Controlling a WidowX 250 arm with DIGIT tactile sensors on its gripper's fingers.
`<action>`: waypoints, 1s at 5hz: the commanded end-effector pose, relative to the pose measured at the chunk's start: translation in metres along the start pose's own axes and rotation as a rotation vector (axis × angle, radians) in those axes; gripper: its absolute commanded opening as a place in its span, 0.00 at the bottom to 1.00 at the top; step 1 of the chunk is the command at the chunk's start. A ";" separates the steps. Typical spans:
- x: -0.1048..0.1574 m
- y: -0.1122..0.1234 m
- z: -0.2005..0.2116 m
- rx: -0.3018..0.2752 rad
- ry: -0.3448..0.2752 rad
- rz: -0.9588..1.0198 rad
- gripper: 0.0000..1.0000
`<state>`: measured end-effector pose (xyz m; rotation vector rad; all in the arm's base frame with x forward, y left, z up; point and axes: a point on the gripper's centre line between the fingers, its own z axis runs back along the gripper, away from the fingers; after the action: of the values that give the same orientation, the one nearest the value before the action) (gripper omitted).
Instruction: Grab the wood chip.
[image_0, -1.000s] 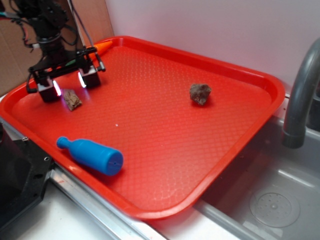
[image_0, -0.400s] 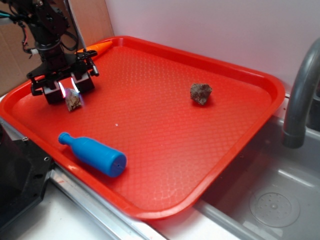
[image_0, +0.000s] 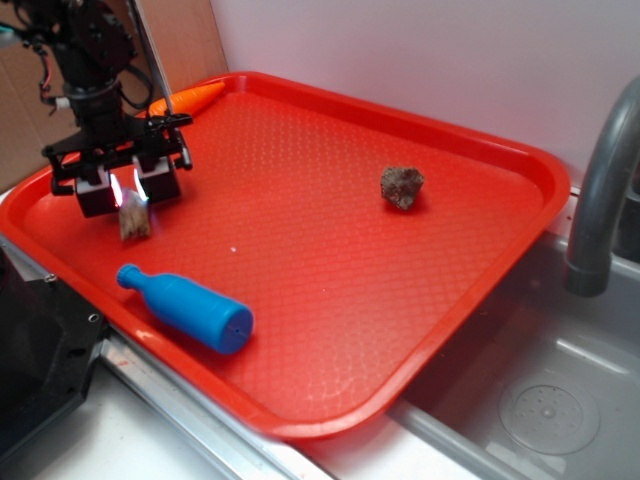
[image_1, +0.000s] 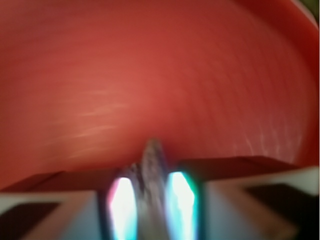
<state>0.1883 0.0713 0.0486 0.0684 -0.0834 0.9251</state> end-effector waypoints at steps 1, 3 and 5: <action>-0.007 -0.045 0.110 -0.108 -0.033 -0.490 0.00; -0.029 -0.030 0.136 -0.144 -0.073 -0.674 1.00; -0.022 0.001 0.080 -0.138 -0.025 -0.474 1.00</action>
<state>0.1851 0.0403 0.1218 -0.0255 -0.1229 0.4325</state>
